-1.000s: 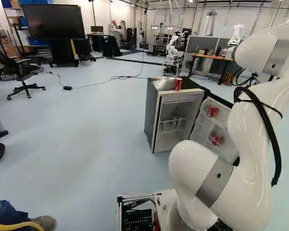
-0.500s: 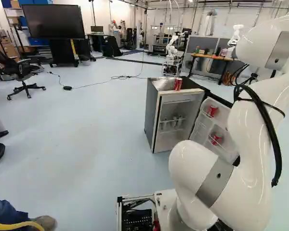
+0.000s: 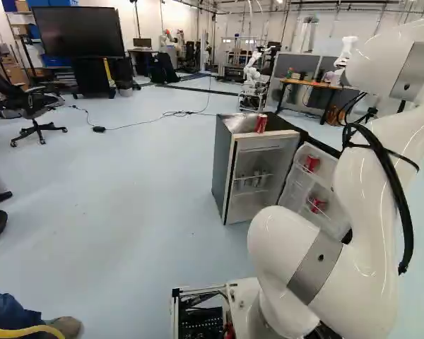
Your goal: Grab a drink from the fridge
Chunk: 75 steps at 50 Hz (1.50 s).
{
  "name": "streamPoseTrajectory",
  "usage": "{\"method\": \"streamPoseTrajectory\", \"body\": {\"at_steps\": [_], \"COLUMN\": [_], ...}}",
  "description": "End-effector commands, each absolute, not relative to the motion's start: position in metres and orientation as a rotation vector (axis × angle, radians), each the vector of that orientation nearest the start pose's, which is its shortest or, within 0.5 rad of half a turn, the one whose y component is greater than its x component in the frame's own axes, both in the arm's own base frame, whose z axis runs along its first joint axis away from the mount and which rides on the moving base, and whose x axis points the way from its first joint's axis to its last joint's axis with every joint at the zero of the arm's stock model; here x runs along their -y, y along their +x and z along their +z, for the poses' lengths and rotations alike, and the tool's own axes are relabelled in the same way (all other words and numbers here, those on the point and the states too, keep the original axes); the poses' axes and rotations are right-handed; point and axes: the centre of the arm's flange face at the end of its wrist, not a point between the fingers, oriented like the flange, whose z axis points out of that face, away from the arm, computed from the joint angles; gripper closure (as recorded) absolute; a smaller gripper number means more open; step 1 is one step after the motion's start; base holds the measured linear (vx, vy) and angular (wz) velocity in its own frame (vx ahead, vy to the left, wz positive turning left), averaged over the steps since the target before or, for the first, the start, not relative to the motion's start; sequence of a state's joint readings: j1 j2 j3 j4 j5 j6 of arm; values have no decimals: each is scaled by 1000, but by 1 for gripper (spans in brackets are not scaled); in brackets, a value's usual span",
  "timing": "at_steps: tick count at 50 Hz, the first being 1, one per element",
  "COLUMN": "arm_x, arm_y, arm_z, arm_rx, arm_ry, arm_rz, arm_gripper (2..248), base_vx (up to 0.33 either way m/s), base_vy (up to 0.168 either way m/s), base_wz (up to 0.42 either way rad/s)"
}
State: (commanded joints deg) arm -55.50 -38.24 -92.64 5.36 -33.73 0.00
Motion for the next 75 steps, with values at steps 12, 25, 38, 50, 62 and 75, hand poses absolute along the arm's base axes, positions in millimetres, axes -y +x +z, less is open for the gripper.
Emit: {"method": "streamPoseTrajectory", "body": {"at_steps": [12, 25, 38, 50, 62, 75], "arm_x": [581, 580, 577, 575, 567, 544], "arm_y": [404, 403, 402, 400, 397, 390], "arm_z": [460, 460, 459, 458, 457, 457], "arm_rx": [-1588, -1585, -1579, -1572, -1560, -1535], "arm_ry": [-2780, -2777, -2770, -2762, -2753, -2742], "arm_rz": [-567, -541, -489, -434, -370, -279], "arm_gripper": [3, 3, 3, 3, 3, 3], "base_vx": [0, 0, 0, 0, 0, 0], "base_vy": [0, 0, 0, 0, 0, 0], "base_wz": [0, 0, 0, 0, 0, 0]}}
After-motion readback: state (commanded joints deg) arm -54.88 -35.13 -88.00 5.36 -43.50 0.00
